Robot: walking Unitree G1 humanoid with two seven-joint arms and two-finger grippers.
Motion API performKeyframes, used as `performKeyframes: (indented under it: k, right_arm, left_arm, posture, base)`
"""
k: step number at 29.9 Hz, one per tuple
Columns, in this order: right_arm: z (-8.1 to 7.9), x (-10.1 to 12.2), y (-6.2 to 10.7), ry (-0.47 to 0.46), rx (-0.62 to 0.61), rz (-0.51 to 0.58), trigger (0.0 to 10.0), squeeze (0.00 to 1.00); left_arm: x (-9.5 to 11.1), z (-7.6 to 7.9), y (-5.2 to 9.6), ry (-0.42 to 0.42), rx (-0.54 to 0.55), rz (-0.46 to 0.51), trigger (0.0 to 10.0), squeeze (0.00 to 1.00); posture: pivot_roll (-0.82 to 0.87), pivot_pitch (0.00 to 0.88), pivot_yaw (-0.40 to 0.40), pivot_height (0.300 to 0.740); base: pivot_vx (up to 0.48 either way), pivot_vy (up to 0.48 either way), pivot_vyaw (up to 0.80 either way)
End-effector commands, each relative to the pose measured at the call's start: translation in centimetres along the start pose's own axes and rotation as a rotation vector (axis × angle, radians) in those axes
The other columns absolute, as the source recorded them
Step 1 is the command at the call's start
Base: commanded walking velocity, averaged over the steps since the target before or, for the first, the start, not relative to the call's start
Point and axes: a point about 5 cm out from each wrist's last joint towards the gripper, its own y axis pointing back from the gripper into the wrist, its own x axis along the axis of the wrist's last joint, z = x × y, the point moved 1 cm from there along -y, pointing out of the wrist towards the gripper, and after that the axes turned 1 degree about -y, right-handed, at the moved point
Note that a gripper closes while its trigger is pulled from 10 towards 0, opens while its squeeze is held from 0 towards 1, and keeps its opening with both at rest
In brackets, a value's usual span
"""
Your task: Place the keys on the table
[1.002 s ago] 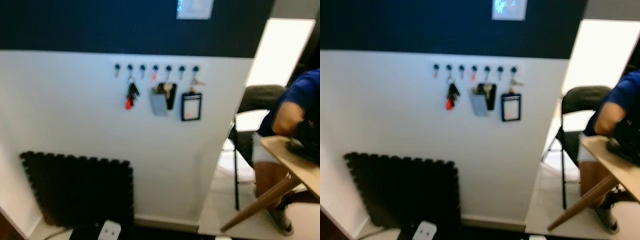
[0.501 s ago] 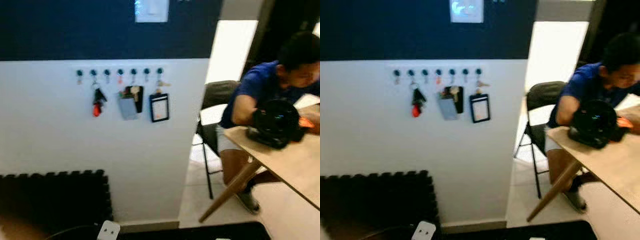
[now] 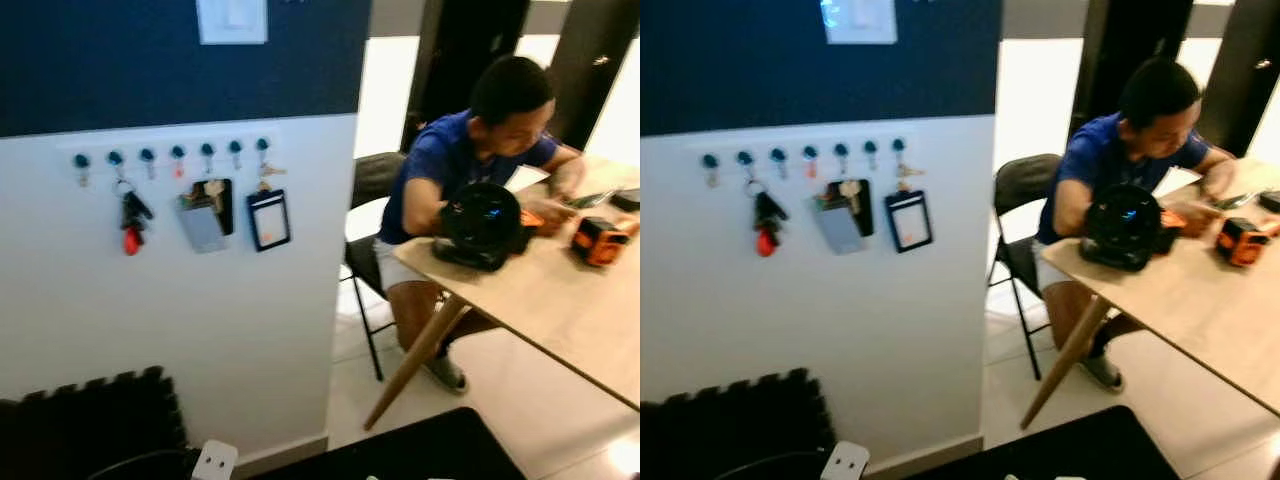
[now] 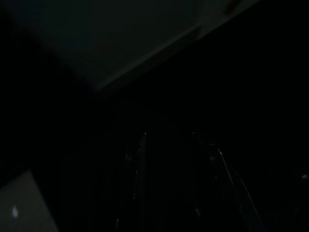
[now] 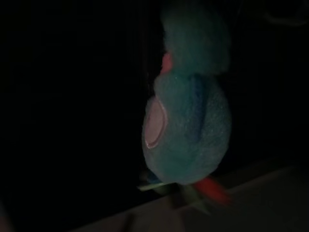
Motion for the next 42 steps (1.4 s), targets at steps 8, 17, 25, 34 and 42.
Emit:
performKeyframes:
  k: [8, 17, 25, 34, 42]
  right_arm:
    - [-0.22, -0.37, 0.08, -0.004, 0.005, -0.010, 10.0, 0.00]
    - [-0.24, -0.35, 0.06, -0.001, 0.008, -0.012, 10.0, 0.00]
    - [-0.37, -0.17, 0.04, 0.006, 0.016, 0.004, 10.0, 0.00]
    - [-0.51, 0.05, -0.01, 0.079, 0.035, 0.008, 10.0, 0.00]
    - [-0.56, 0.00, -0.02, 0.086, 0.036, 0.003, 10.0, 0.00]
  left_arm:
    - [-0.72, -0.13, 0.25, 0.007, 0.001, -0.016, 10.0, 0.00]
    - [-0.66, -0.17, 0.25, 0.012, 0.002, -0.011, 10.0, 0.00]
    - [-0.68, -0.25, 0.28, 0.015, 0.005, -0.009, 10.0, 0.00]
    - [-0.66, -0.24, 0.27, 0.017, 0.005, -0.008, 10.0, 0.00]
    - [-0.63, -0.25, 0.26, 0.016, 0.006, -0.008, 10.0, 0.00]
  posture:
    - [0.06, 0.051, 0.017, 0.740]
    - [0.06, 0.051, 0.016, 0.740]
    - [0.06, 0.050, 0.017, 0.740]
    - [0.06, 0.048, 0.017, 0.740]
    - [0.06, 0.047, 0.017, 0.740]
  base:
    - [0.000, 0.000, 0.00]
    - [0.000, 0.000, 0.00]
    - [0.000, 0.000, 0.00]
    - [0.000, 0.000, 0.27]
    - [0.000, 0.000, 0.80]
